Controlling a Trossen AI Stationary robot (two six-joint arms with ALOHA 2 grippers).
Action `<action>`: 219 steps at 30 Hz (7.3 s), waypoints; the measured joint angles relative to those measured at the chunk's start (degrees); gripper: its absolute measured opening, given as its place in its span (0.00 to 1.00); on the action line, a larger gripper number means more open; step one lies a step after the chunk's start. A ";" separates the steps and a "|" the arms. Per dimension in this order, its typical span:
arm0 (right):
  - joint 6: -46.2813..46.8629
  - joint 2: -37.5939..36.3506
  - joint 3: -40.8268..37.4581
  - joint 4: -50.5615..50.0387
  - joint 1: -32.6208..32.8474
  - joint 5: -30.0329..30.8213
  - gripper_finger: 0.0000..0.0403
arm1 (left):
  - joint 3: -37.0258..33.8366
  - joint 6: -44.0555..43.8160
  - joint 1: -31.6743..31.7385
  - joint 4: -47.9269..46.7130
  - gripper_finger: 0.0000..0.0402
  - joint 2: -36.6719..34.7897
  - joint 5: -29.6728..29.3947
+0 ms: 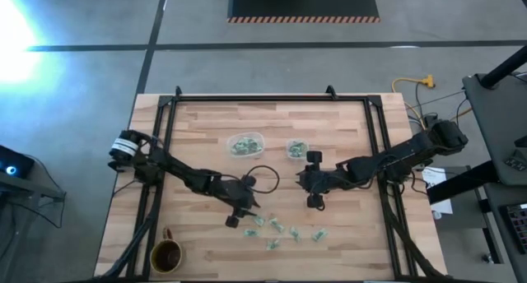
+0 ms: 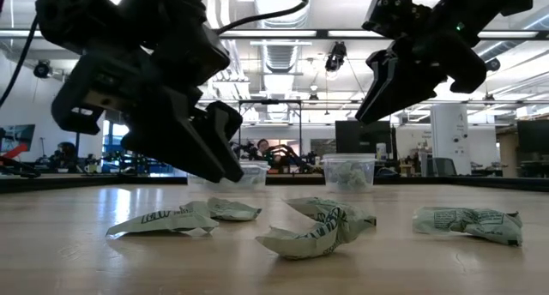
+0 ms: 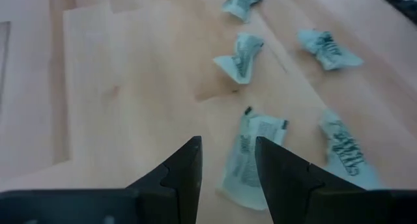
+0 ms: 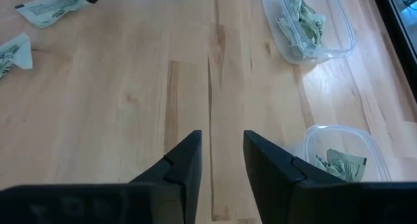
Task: Pick and place Stevia / Truvia into bins
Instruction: Put the stevia packet into the transparent oval container, then put the stevia packet into the transparent square container
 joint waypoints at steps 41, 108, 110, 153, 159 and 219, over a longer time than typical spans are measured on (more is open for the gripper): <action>0.04 0.00 0.00 0.02 0.00 -0.01 0.21 | 0.19 1.77 0.00 -3.50 0.08 2.45 2.67; 0.07 0.00 -0.89 0.55 -0.01 0.13 0.16 | -0.98 -3.00 8.04 -15.51 0.56 -6.73 -12.12; 0.07 0.00 -0.90 0.55 -0.01 0.13 0.16 | -1.44 -3.70 8.29 -15.53 0.56 -6.73 -12.10; 0.07 0.00 -2.14 1.43 -0.02 0.13 0.14 | -0.61 -0.79 8.87 -13.05 0.02 -0.61 -8.73; 0.07 0.00 -2.14 1.42 -0.02 0.13 0.14 | 0.42 0.66 8.81 -13.89 0.00 -1.41 -8.99; 1.52 0.00 -3.40 4.60 -0.02 -1.48 0.14 | 0.59 7.68 21.93 -24.20 0.40 -14.48 -33.20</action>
